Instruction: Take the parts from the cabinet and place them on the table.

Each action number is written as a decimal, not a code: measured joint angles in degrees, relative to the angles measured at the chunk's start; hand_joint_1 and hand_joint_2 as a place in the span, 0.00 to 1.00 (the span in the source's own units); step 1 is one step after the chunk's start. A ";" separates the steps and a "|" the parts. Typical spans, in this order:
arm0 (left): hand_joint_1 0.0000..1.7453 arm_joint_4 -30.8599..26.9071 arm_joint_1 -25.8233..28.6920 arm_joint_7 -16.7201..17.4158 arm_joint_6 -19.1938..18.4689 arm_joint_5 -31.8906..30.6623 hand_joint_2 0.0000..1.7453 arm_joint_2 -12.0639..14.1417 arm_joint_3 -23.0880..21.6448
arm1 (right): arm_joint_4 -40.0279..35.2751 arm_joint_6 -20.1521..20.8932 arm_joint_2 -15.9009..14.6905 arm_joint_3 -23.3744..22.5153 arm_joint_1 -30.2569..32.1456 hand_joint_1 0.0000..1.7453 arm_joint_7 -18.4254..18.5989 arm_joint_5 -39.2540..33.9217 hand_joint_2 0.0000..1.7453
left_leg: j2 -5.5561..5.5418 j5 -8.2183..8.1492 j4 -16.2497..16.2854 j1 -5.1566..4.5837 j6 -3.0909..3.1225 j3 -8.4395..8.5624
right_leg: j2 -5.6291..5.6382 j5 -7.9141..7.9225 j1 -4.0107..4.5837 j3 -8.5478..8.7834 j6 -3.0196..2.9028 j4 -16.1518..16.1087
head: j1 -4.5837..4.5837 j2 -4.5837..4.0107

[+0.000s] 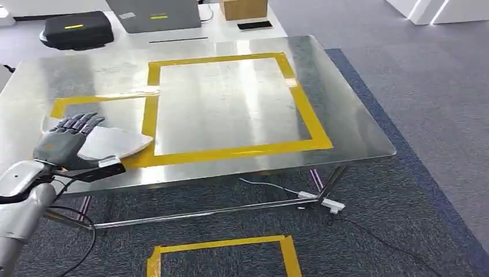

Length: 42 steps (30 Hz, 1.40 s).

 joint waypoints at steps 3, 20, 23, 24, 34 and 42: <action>0.00 -0.11 0.01 0.04 0.00 -0.07 0.00 -0.07 0.26 | 0.00 0.00 0.00 0.00 0.01 0.00 0.00 0.00 0.00 | 0.00 0.00 0.00 0.00 0.00 0.00 | 0.00 0.00 0.00 0.00 0.00 0.00 | -0.02 0.00; 0.00 -2.99 0.26 2.28 0.55 -7.11 0.00 -1.03 5.18 | 0.13 -0.02 0.00 -0.02 0.02 0.00 -0.02 -0.79 0.00 | 0.00 0.00 0.00 0.00 0.00 0.00 | 0.00 0.00 0.01 0.01 0.00 0.00 | 0.00 0.00; 0.00 -2.97 0.41 4.24 2.95 -10.60 0.00 1.10 4.46 | 0.13 0.11 0.00 -0.04 0.06 0.00 -0.11 -0.96 0.00 | 0.02 0.00 -0.01 0.00 0.00 0.00 | 0.04 0.00 0.02 -0.02 0.00 0.00 | 0.00 0.00; 0.00 -2.97 0.41 4.50 3.19 -10.88 0.00 1.57 4.39 | 0.13 0.11 0.00 -0.04 0.08 0.00 -0.11 -1.01 0.00 | 0.00 0.00 -0.01 0.00 0.00 0.00 | 0.00 0.00 0.02 -0.01 0.00 0.00 | 0.00 0.00; 0.00 -4.74 2.29 21.57 9.71 -11.37 0.00 16.51 -10.97 | 0.18 0.87 0.00 -0.07 0.20 0.00 0.37 -1.18 0.00 | 0.02 -0.43 0.54 -0.30 0.60 -0.10 | -0.03 -0.11 -0.23 0.13 0.28 -0.08 | -0.02 0.00; 0.00 -6.45 3.65 21.40 9.68 -11.39 0.00 19.69 -13.86 | 0.20 0.83 0.00 -0.24 0.19 0.00 0.33 -1.75 0.00 | 0.56 0.93 -0.49 0.32 1.62 -0.39 | -0.37 -9.81 -0.05 -6.80 1.20 16.74 | 0.28 0.00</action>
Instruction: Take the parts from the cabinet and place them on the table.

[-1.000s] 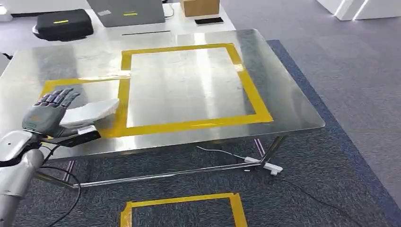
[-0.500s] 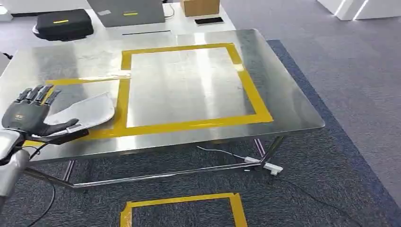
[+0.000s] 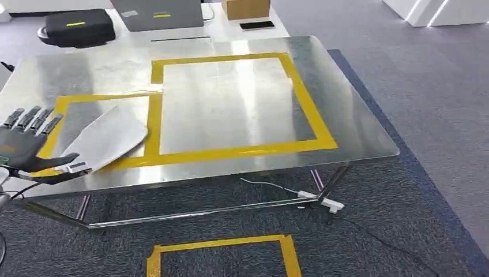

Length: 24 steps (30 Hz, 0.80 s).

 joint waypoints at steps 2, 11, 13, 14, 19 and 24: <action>0.00 -0.02 0.56 -0.22 0.00 0.00 0.00 0.09 -0.39 | 0.00 0.00 0.00 -0.02 0.13 0.00 0.00 -0.04 0.00 | 0.02 0.19 0.14 0.08 -0.19 -0.26 | -0.02 2.00 -0.03 0.91 0.08 -0.81 | 0.00 0.00; 0.00 -0.48 1.24 -0.52 0.07 0.02 0.00 1.51 -0.72 | 0.04 -0.07 0.02 -0.04 -0.15 0.00 -0.02 -0.09 0.00 | 0.16 0.30 1.20 0.50 -3.14 -1.85 | -0.03 9.15 -0.04 9.13 -2.61 -17.33 | -0.13 0.00; 0.00 -0.48 1.31 -0.48 0.11 0.02 0.00 1.68 -0.72 | 0.04 -0.13 0.00 -0.07 -0.10 0.00 -0.02 -0.07 0.00 | 0.90 -5.74 7.84 0.66 -3.68 -3.81 | -0.38 9.91 0.11 8.15 -3.30 -17.32 | -0.46 0.00; 0.00 -0.50 1.68 -0.48 0.20 0.02 0.00 1.66 -0.72 | 0.04 -0.15 0.00 -0.07 -0.09 0.00 0.02 0.00 0.00 | 0.94 -8.54 12.66 0.76 -3.94 -5.15 | -0.56 10.32 0.20 7.63 -3.41 -17.29 | -0.42 0.00; 0.00 -1.20 4.67 0.15 0.44 0.02 0.00 1.60 0.20 | 0.02 -0.46 -0.09 -0.07 -0.08 0.00 0.20 0.02 0.00 | 1.09 -5.56 9.04 1.15 -4.02 1.17 | -0.88 12.13 0.55 5.26 -3.10 -17.15 | -0.44 0.00; 0.00 -2.58 6.88 1.53 0.94 0.04 0.00 1.57 2.06 | 0.02 -0.77 -0.13 -0.07 -0.12 0.00 0.37 0.02 0.00 | 1.37 -4.70 -0.85 0.16 -2.61 6.67 | -0.95 13.84 0.44 4.37 -1.38 -17.06 | -0.41 0.02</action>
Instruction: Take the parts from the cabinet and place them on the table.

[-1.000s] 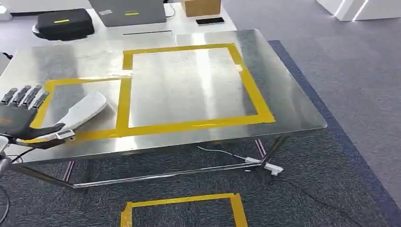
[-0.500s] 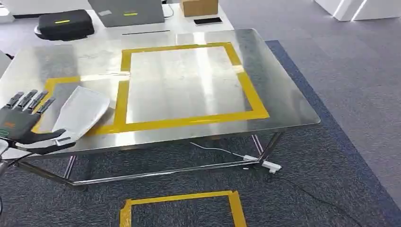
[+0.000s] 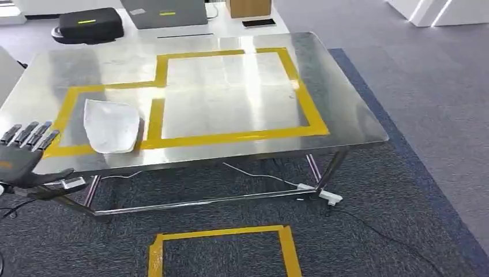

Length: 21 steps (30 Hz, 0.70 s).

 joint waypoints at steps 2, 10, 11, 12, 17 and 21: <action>0.00 -0.31 0.38 0.04 0.07 -0.02 0.00 -0.07 0.26 | 0.00 -0.07 0.00 0.00 0.20 0.00 0.17 0.00 0.00 | 0.21 1.24 -0.56 0.35 1.13 -0.68 | 0.17 -0.58 -0.11 -0.49 0.74 0.39 | 0.04 -0.02; 0.00 -0.92 1.68 0.04 0.13 -0.02 0.00 -0.39 0.72 | 0.00 -0.07 -0.04 -0.02 0.21 0.00 0.24 0.00 0.00 | 0.13 5.62 -0.03 -0.23 1.86 -6.91 | 0.41 -6.73 0.30 0.54 0.44 10.93 | 0.20 -0.02; 0.00 -0.94 1.74 0.07 0.13 -0.02 0.00 -0.39 0.79 | 0.00 -0.07 -0.09 -0.02 0.16 0.00 0.24 0.00 0.00 | 0.04 6.08 0.01 -0.26 1.70 -7.33 | 0.51 -5.51 0.46 4.24 0.05 5.62 | 0.22 -0.02; 0.00 -1.01 1.92 0.07 0.13 -0.02 0.00 -0.39 0.96 | 0.00 -0.09 -0.18 -0.02 0.05 0.00 0.24 0.00 0.00 | 0.06 6.47 0.08 -0.21 1.49 -7.59 | 0.94 -6.37 0.70 7.60 -0.45 0.57 | 0.20 -0.02; 0.00 -2.21 4.05 -0.04 1.01 -0.02 0.00 -0.72 3.39 | 0.09 -0.22 -0.15 -0.20 0.01 0.00 0.15 -0.48 0.00 | 0.09 8.33 -0.37 -0.03 -0.03 -8.42 | 0.76 -5.14 0.35 8.17 -1.79 -3.78 | 0.31 -0.02; 0.00 -4.29 7.21 -0.22 2.28 0.00 0.00 -2.21 6.45 | 0.07 -0.39 -0.20 -0.55 0.03 0.00 0.17 -1.12 0.00 | 0.19 -3.72 13.10 0.60 -1.29 -11.79 | 0.15 -2.79 0.67 5.83 -2.69 -3.50 | -0.28 -0.02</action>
